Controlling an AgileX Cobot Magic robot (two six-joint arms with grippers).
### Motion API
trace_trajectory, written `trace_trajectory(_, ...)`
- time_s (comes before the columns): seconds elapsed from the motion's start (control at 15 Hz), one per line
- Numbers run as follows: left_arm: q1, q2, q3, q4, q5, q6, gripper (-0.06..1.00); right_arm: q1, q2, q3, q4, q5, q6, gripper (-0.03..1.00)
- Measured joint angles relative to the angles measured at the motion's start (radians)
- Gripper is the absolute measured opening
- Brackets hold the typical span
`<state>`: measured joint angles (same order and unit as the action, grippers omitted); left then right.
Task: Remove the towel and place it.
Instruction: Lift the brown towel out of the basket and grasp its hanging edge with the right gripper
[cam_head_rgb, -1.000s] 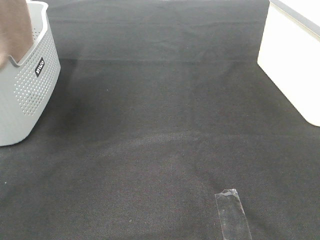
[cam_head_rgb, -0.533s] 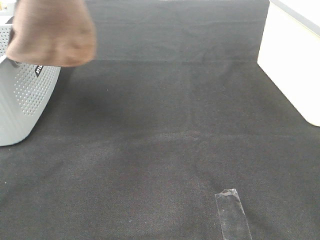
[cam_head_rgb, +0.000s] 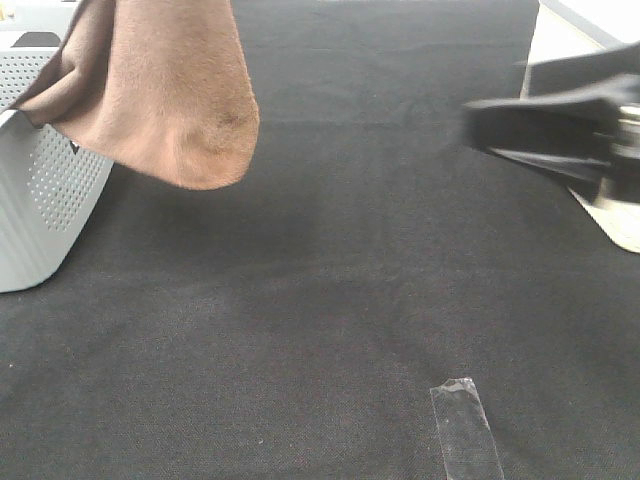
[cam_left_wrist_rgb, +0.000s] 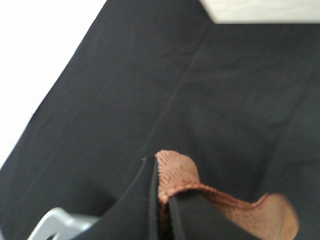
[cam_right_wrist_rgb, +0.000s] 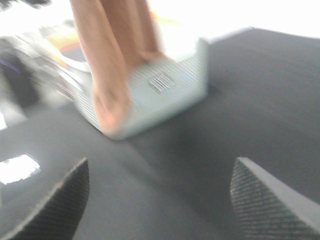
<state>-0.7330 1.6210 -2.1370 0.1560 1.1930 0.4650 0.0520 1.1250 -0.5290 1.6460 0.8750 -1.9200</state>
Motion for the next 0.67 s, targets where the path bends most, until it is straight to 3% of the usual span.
trace_trajectory(0.13, 0.000, 0.000, 0.000, -0.058, -0.019, 0.000, 0.00, 0.000, 0.204, -0.051, 0.061, 0.139, -0.128, 0.76)
trace_trajectory(0.4, 0.000, 0.000, 0.000, -0.085, -0.057, 0.000, 0.00, 0.020, 0.478, -0.197, 0.083, 0.291, -0.146, 0.76)
trace_trajectory(0.47, 0.000, 0.000, 0.000, -0.092, -0.069, 0.000, 0.00, 0.098, 0.536, -0.279, 0.083, 0.277, -0.135, 0.76)
trace_trajectory(0.67, 0.000, 0.000, 0.000, -0.093, -0.069, 0.000, 0.00, 0.205, 0.584, -0.384, 0.083, 0.219, -0.106, 0.76)
